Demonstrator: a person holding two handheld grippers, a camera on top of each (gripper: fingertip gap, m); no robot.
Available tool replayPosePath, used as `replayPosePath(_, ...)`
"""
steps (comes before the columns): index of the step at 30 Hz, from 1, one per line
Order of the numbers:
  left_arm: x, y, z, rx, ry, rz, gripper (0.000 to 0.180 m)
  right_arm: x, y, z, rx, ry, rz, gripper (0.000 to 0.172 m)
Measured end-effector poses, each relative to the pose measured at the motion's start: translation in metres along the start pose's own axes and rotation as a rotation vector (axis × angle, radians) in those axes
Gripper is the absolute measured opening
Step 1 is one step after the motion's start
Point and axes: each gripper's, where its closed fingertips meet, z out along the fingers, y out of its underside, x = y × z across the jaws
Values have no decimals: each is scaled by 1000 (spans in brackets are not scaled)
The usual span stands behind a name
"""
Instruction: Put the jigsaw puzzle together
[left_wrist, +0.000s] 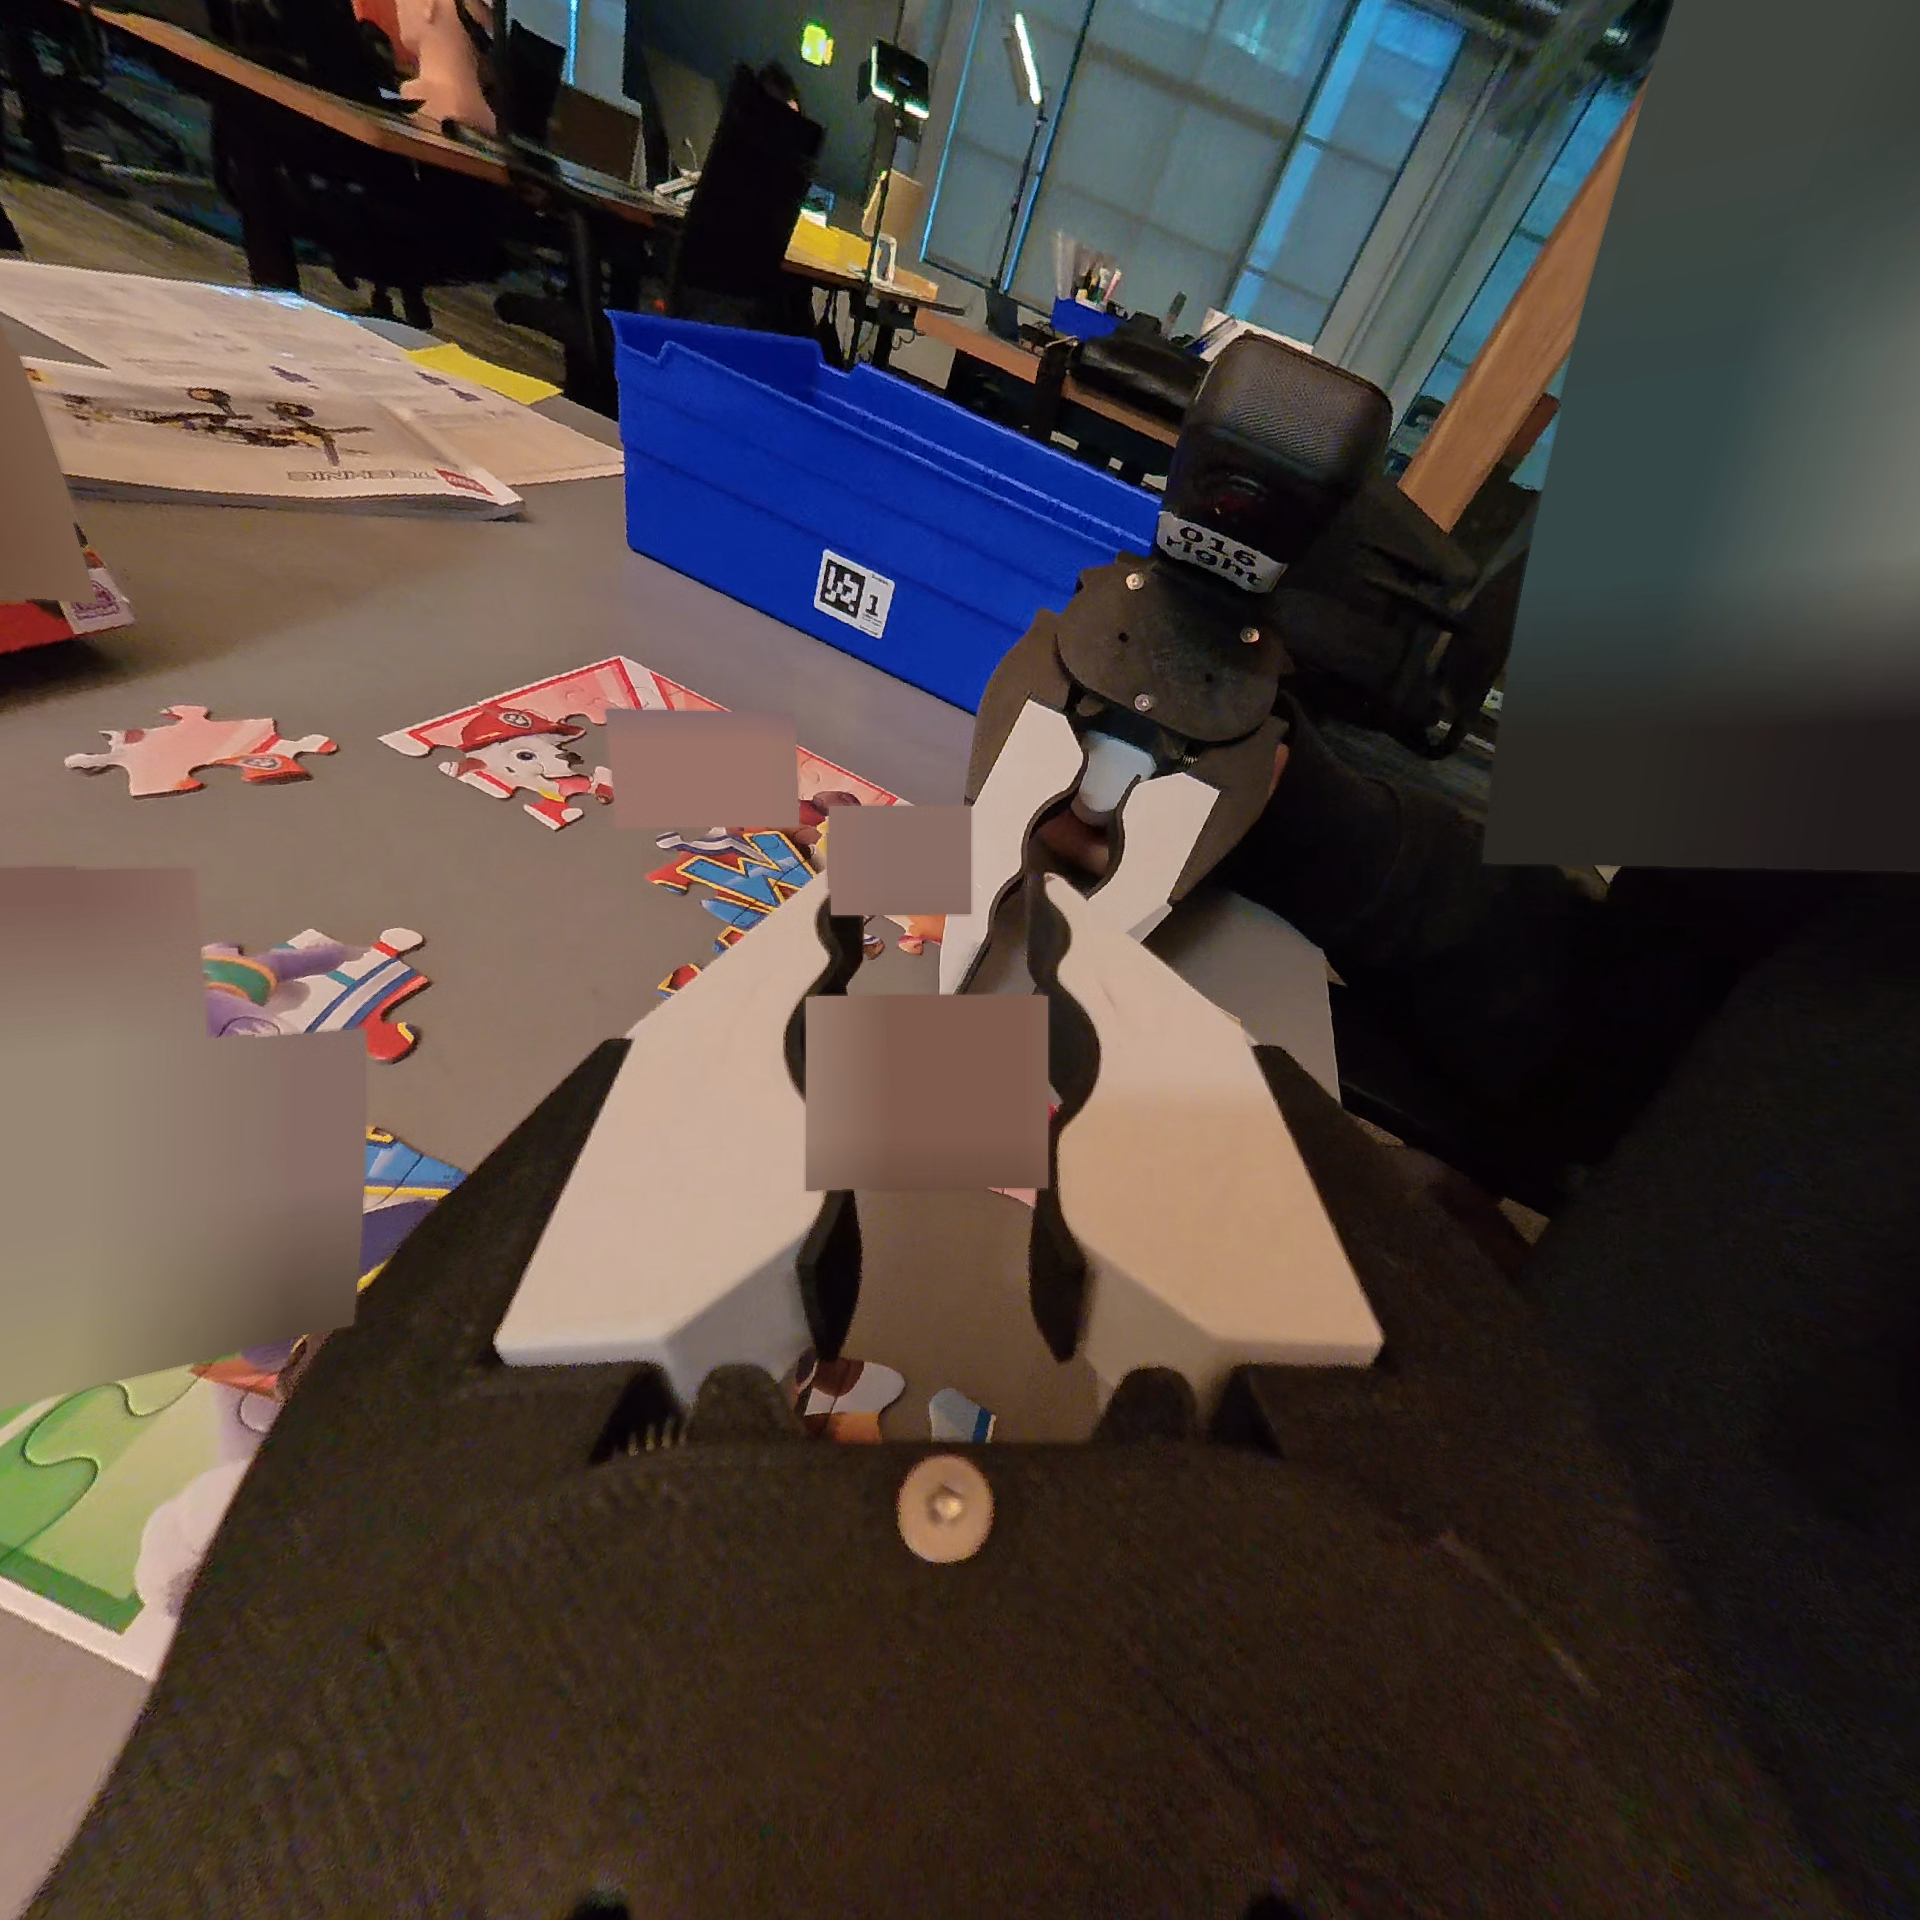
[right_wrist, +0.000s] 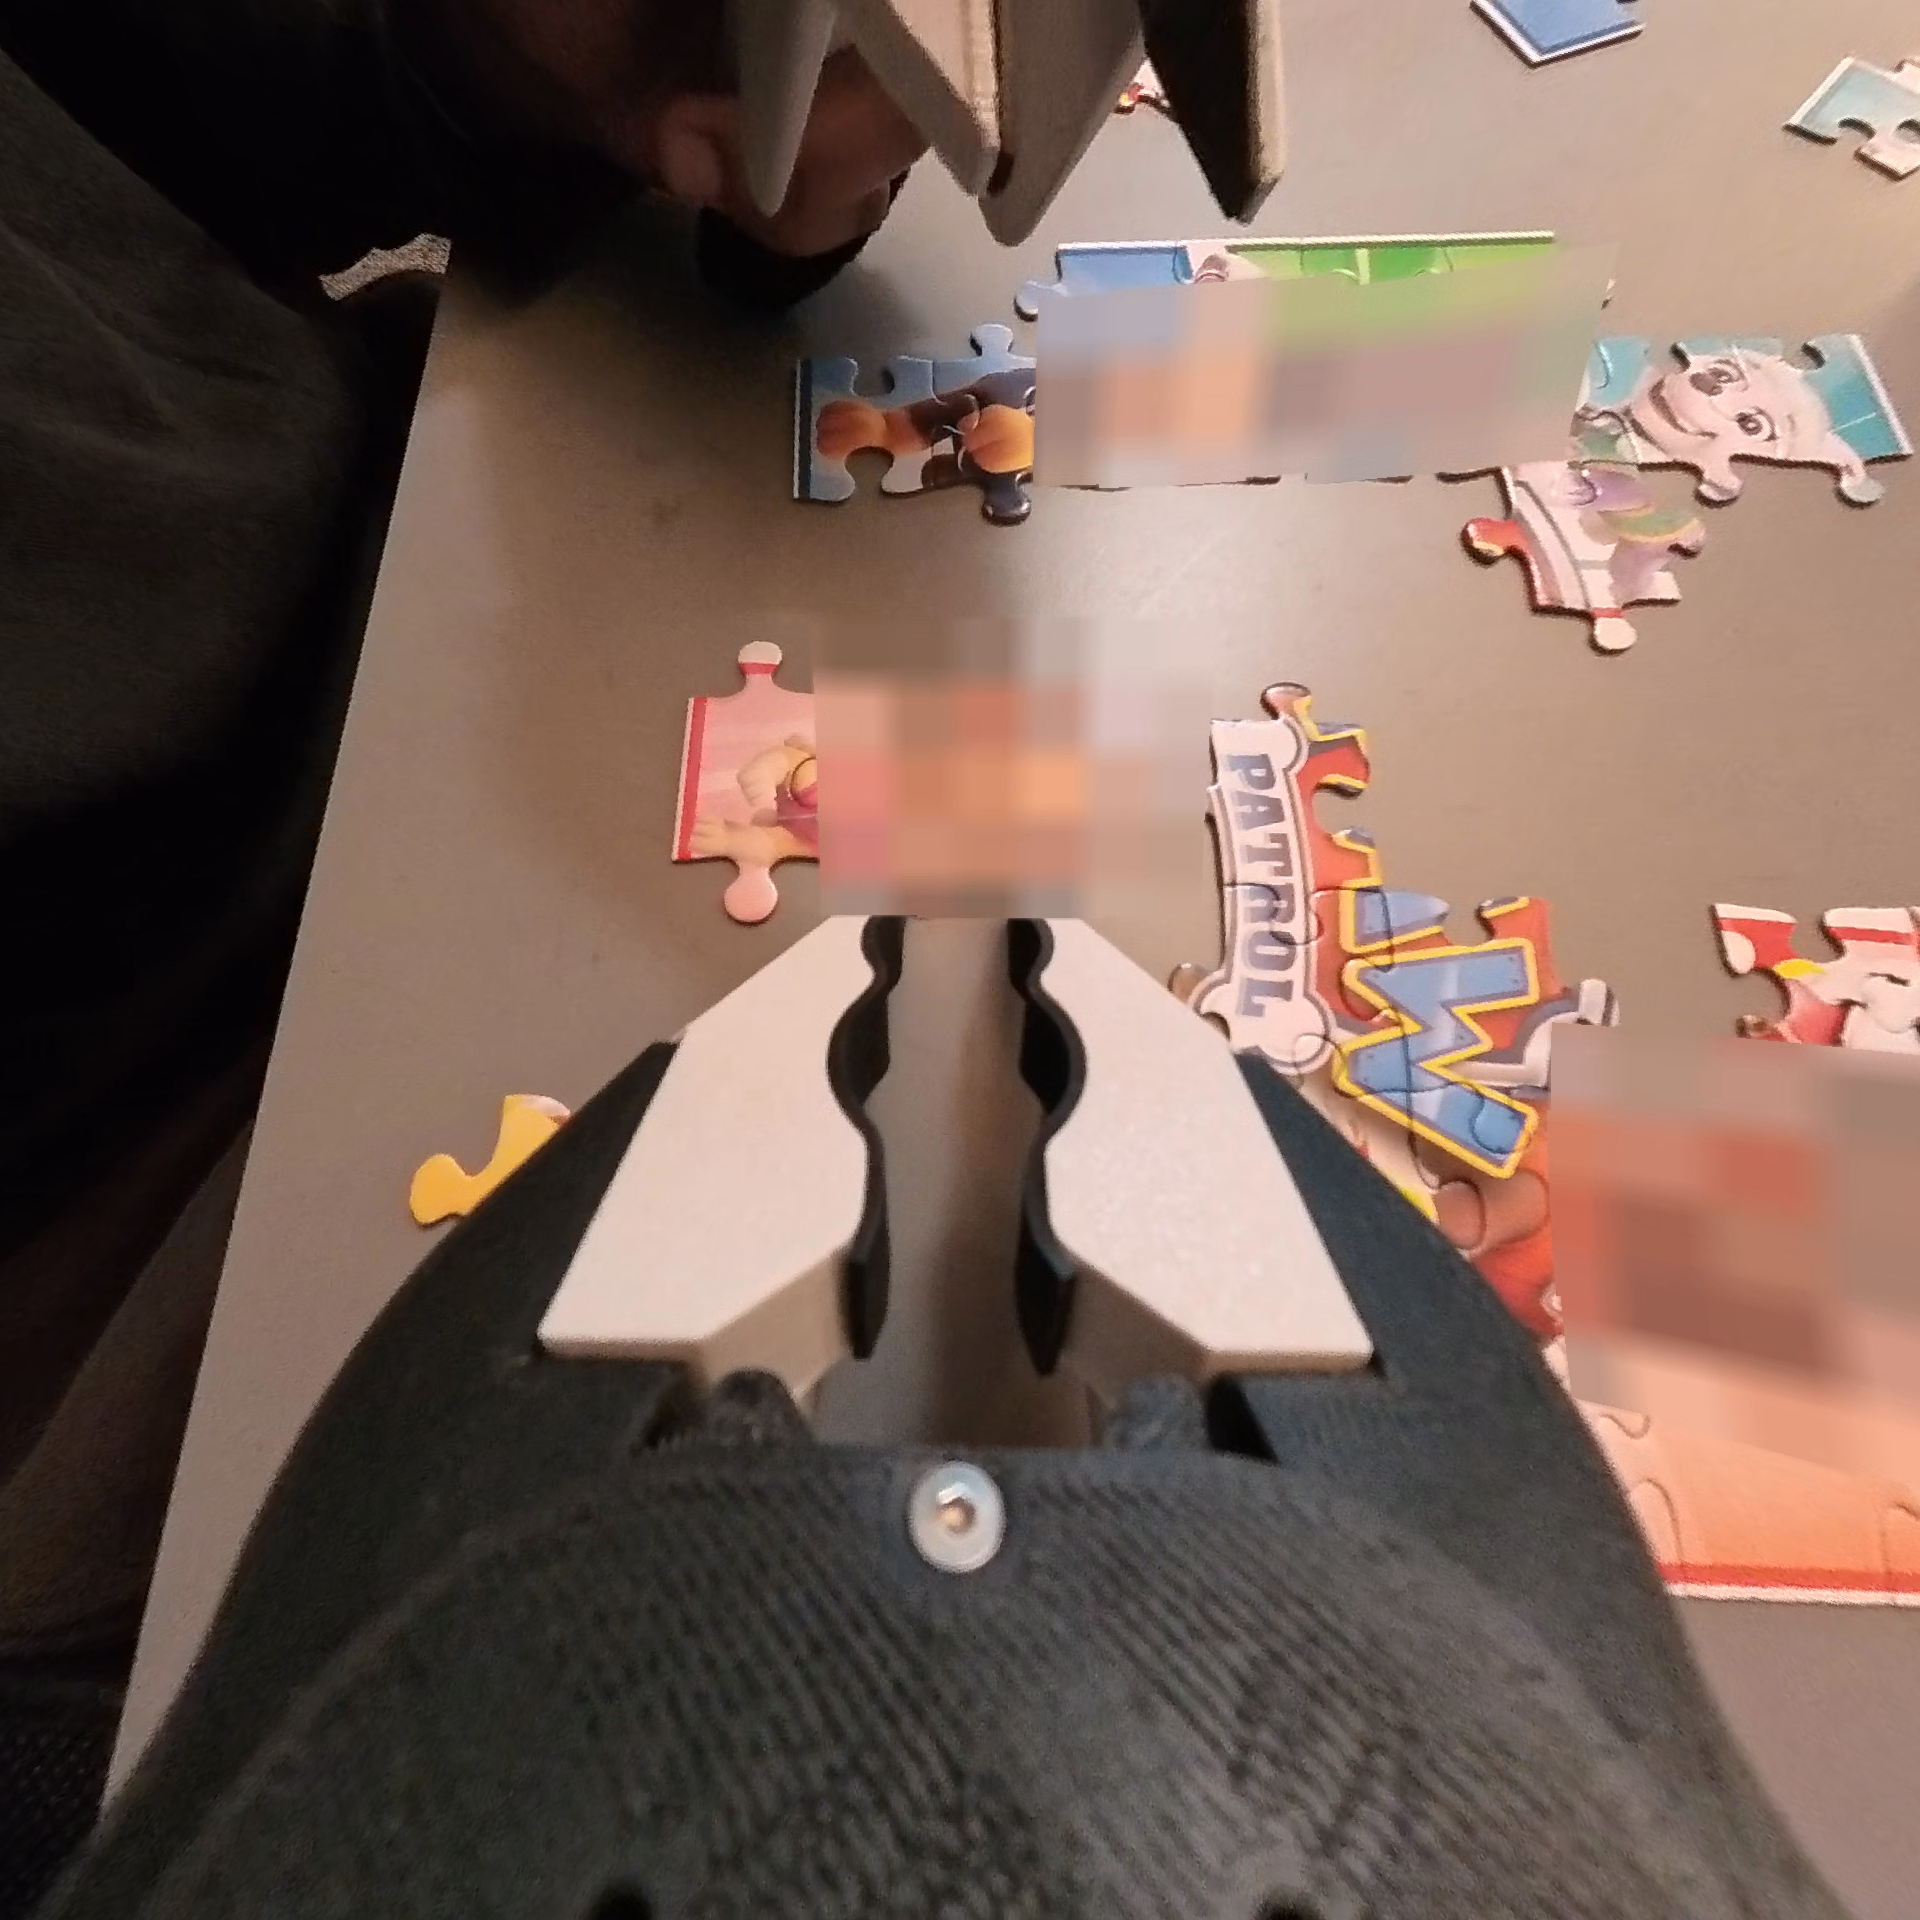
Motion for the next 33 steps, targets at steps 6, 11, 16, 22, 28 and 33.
replayPosePath(6,0,0,0,3,2,-5,28,-1,-1,-1,9,-14,14,19)
replayPosePath(11,0,0,0,2,2,-6,28,1,-4,-4,37,-19,33,20)
replayPosePath(16,-1,0,0,2,2,-6,28,1,-2,-2,21,-11,30,23)
replayPosePath(22,-1,-1,0,4,1,-7,28,5,-2,-4,22,20,31,24)
replayPosePath(28,-2,-1,-1,8,-1,-11,29,6,-1,-6,28,21,36,24)
replayPosePath(33,-2,-1,-1,9,0,-15,28,4,3,-2,-2,18,21,23)
